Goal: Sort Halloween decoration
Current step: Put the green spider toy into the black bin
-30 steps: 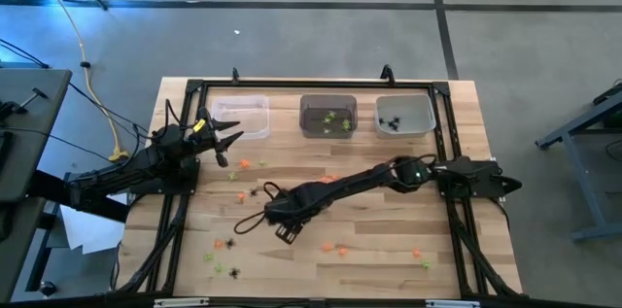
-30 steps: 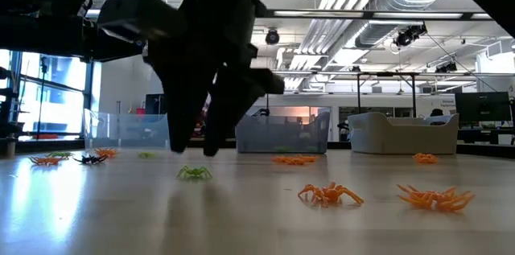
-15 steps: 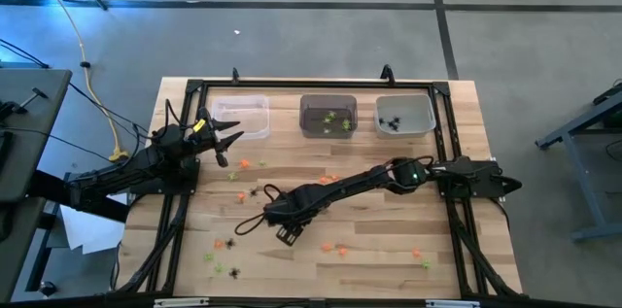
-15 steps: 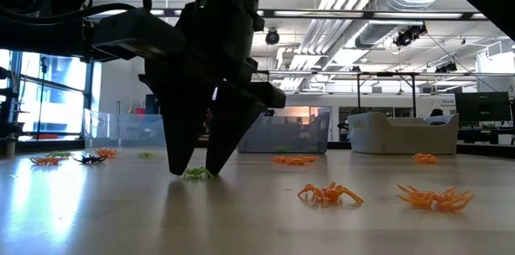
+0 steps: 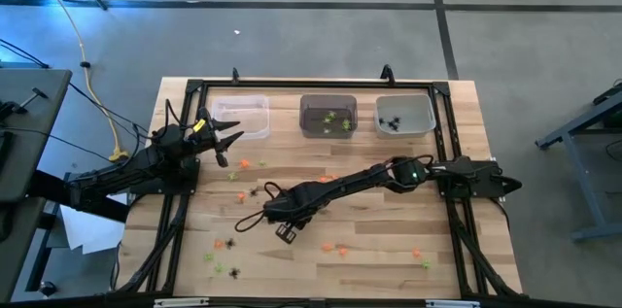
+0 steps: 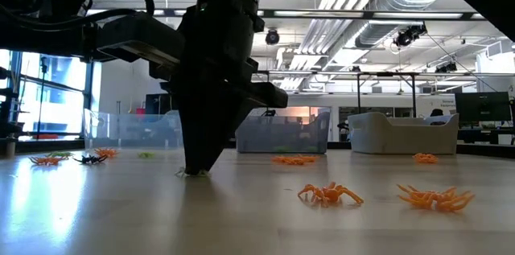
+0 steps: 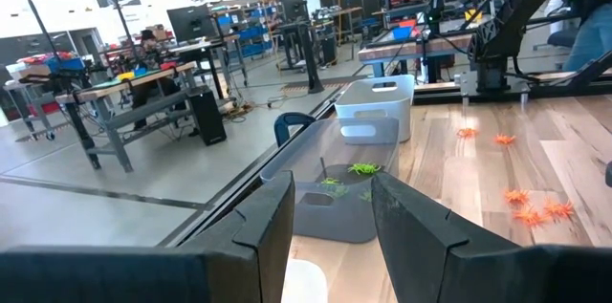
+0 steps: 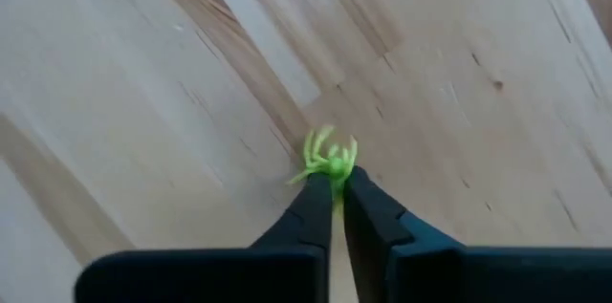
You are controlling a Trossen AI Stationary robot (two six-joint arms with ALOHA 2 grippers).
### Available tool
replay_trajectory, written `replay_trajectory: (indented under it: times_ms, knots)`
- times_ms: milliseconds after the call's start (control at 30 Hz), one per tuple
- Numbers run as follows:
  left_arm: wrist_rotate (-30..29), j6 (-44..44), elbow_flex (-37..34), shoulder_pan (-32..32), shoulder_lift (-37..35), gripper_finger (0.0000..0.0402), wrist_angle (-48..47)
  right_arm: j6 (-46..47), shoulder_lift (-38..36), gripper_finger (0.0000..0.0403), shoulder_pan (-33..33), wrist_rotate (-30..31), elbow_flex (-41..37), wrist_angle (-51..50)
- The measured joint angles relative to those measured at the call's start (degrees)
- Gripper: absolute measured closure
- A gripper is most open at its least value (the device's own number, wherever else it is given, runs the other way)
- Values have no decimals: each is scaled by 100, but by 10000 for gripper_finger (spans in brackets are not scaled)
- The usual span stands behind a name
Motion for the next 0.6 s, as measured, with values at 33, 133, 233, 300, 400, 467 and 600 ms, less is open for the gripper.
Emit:
replay_trajectory:
  times_ms: [33, 133, 233, 300, 400, 467, 600]
  knots:
    - [0, 0, 0, 0, 1, 271, 0, 14, 0, 396, 2, -1, 0, -6]
    - [0, 0, -1, 0, 0, 271, 2, 105, 0, 399, 0, -8, -2, -20]
    - [0, 0, 0, 0, 0, 271, 2, 114, 0, 400, 2, -8, -2, -27]
    - [0, 0, 0, -1, 0, 271, 0, 132, 0, 401, 0, -14, -4, -29]
    - [0, 0, 0, -1, 0, 271, 2, 134, -5, 402, 2, -15, -7, -32]
    - [0, 0, -1, -2, 0, 271, 2, 134, -33, 402, 4, -15, -7, -33]
    - [0, 0, -1, -2, 0, 271, 2, 134, -85, 403, 7, -13, -7, -10]
